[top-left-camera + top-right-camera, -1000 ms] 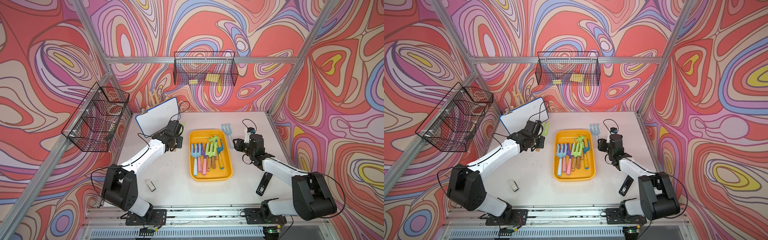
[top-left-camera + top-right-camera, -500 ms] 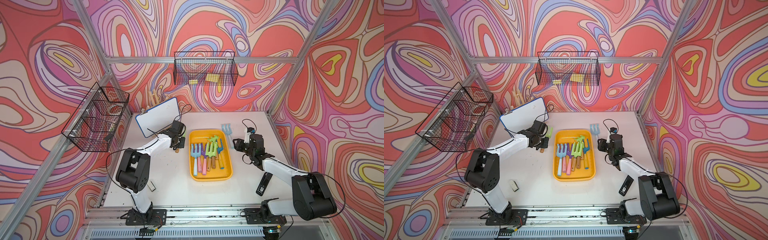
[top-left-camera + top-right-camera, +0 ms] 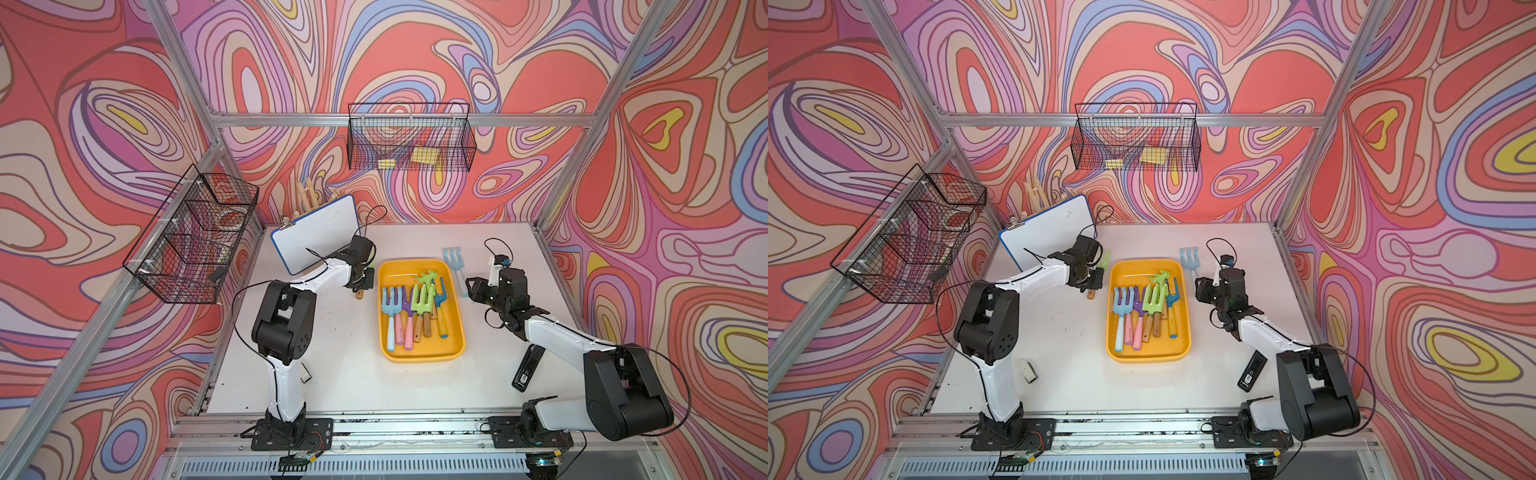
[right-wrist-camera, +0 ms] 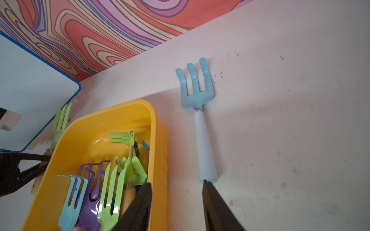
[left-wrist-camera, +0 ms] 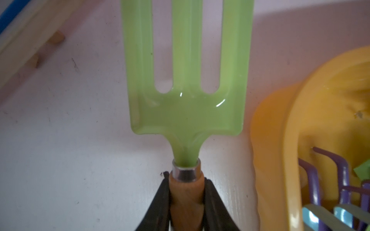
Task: Take the hand rake out of the storage box
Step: Place the rake at the center of the board.
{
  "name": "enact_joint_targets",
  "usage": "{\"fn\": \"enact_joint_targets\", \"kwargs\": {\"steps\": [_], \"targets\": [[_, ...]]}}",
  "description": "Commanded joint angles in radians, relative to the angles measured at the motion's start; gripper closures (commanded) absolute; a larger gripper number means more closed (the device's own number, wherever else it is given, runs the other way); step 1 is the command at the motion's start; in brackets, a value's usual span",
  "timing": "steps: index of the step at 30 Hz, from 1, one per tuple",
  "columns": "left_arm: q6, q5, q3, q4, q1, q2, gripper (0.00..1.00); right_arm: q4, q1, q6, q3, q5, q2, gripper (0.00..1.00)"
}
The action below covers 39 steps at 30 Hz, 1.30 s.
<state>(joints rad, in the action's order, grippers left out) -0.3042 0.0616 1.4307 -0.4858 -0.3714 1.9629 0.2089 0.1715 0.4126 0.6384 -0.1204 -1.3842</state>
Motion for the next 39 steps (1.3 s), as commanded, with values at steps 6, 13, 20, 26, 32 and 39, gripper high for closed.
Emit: {"fn": "enact_joint_targets", "kwargs": {"steps": [6,13,20,26,32,39], "targets": [[-0.032,-0.016,0.053,-0.031,0.006,0.063,0.88,-0.007,-0.003,-0.005,0.008,0.000,-0.001,0.54],[-0.053,-0.063,0.071,-0.023,0.005,0.101,0.87,-0.008,-0.002,-0.005,0.009,0.001,0.000,0.54],[-0.050,-0.078,0.077,-0.024,0.003,0.121,0.87,-0.010,-0.002,-0.005,0.014,0.002,-0.008,0.54],[-0.057,-0.080,0.081,-0.023,0.002,0.144,0.86,-0.013,-0.003,-0.007,0.020,-0.001,-0.015,0.54],[-0.062,-0.068,0.086,-0.033,0.003,0.150,0.85,-0.015,-0.003,-0.006,0.023,0.000,-0.017,0.54],[-0.062,-0.076,0.079,-0.027,-0.005,0.140,0.78,-0.017,-0.003,-0.009,0.026,-0.001,-0.021,0.54]]}}
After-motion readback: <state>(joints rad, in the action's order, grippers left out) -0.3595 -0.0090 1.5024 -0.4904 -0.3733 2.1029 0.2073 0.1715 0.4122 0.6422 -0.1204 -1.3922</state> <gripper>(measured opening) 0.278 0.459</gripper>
